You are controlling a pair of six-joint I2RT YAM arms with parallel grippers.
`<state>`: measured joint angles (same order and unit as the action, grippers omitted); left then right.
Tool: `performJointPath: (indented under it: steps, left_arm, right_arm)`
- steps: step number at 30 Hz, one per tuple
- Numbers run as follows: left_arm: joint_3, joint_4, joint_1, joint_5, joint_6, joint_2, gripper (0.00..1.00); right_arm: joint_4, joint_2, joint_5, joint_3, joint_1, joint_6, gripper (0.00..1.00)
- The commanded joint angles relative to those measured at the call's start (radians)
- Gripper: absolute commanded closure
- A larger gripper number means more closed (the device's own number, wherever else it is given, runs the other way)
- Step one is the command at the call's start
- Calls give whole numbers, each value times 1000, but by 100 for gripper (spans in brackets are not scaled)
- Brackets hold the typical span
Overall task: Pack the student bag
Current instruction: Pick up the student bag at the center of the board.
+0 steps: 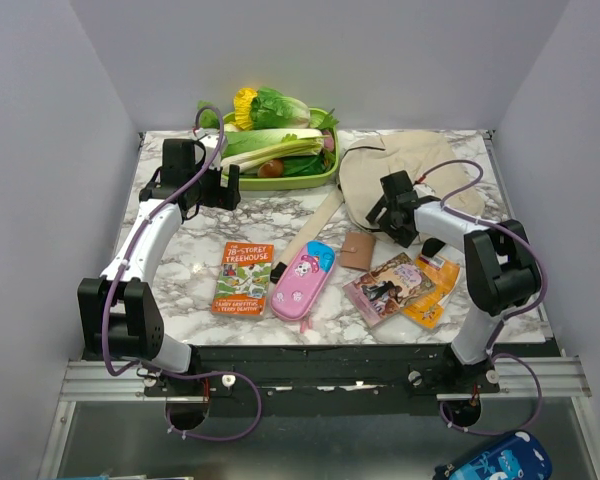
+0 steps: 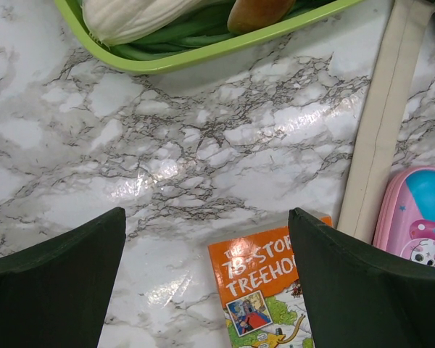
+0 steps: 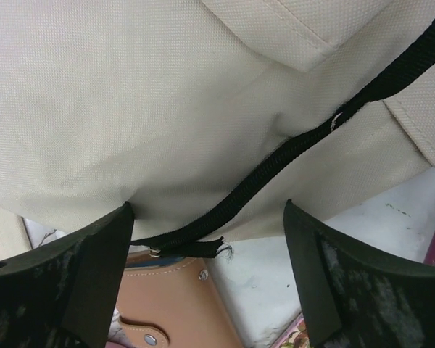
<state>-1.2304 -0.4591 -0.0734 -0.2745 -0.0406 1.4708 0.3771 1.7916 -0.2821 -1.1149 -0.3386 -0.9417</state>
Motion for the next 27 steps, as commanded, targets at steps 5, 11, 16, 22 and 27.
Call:
performJointPath:
  steps: [5,11,16,22,27]
  left_arm:
    - [2,-6,1,-17,-4,-23,1]
    - [2,-4,1,-11,-2,-30,1]
    - [-3,-9,1,-2,-11,-44,1]
    - [-7,-15,1,0,-16,-61,1]
    - [-12,-13,1,-9,-4,-64,1]
  right_arm:
    - [-23,16,-58,52,-2,-69,30]
    - [-47,-61,-83,61,-2,-26,81]
    - [-47,-132,-107,-29,-2,59,99]
    - [-44,-225,-143,-192,-4,253,100]
    - [-6,-258,-161,-460,-5,486,99]
